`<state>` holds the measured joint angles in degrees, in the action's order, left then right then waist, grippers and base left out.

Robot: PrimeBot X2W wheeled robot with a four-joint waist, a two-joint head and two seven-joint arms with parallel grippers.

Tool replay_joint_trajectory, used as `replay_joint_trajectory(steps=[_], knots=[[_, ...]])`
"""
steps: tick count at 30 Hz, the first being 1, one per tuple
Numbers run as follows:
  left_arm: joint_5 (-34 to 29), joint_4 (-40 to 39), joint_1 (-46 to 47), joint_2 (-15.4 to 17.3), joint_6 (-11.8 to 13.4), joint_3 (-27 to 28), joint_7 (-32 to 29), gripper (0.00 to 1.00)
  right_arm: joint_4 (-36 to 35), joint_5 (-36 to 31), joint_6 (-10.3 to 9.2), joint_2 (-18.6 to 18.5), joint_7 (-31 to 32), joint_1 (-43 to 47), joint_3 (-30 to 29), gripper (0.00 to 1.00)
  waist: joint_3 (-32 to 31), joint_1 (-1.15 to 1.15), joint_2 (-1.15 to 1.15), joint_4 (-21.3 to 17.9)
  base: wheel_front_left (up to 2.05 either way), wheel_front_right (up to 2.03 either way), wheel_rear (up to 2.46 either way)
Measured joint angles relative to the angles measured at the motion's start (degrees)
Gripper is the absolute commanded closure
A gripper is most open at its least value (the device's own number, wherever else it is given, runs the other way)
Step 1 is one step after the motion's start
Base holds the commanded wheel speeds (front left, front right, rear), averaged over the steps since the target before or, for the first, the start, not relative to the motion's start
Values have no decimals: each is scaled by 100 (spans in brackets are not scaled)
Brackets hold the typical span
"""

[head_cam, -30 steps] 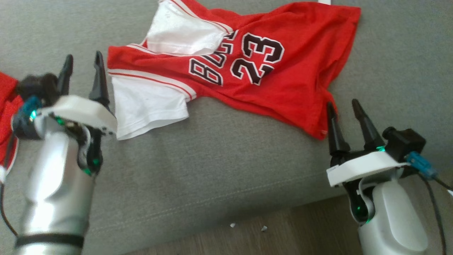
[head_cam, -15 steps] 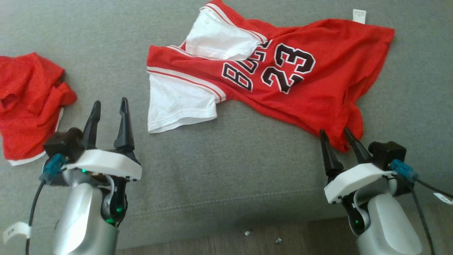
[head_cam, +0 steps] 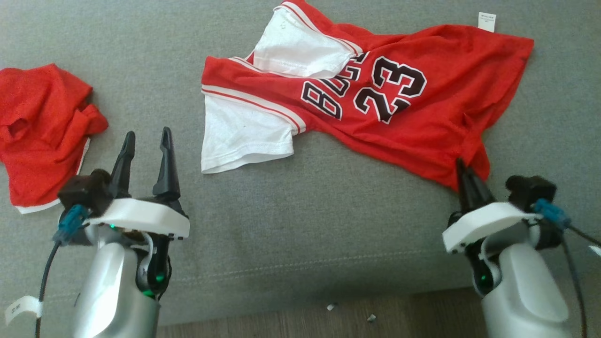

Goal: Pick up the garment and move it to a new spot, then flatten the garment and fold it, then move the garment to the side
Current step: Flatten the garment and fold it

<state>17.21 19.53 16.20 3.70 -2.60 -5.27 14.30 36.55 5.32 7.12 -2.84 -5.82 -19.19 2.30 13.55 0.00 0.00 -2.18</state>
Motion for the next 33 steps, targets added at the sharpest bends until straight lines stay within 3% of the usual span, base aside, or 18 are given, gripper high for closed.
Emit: replay_joint_trajectory(steps=[6, 10, 15, 23, 29, 33], knots=[[-56, 1, -8, -38, -52, 10, 0, 0, -264, -222, 0, 0, -20, -236, -377, 100, 18, 0, 0, 24, 0, 0, 0], [-57, 4, -8, -71, -89, -5, 0, 0, -437, -494, 0, -40, 238, -560, -597, 100, 59, 0, 0, 86, 0, 0, 0], [-57, 36, 27, -105, -104, -43, 0, 0, -407, -656, 0, -363, 839, -1113, -604, 100, 192, 0, 0, 226, 0, 0, 0], [-57, 138, 286, -142, -194, -178, 0, 0, 307, -671, 0, -1044, 1362, -2063, -297, 100, 501, 0, 0, 570, 0, 0, 0], [-40, 163, 438, -149, -193, -300, 0, 0, 1069, -802, 0, -1291, 1437, -2644, -207, 100, 729, 0, 0, 787, 0, 0, 0], [21, 174, 449, -156, -188, -377, 0, 0, 1494, -1058, 0, -1423, 1395, -2953, -442, 100, 845, 0, 0, 851, 0, 0, 0]])
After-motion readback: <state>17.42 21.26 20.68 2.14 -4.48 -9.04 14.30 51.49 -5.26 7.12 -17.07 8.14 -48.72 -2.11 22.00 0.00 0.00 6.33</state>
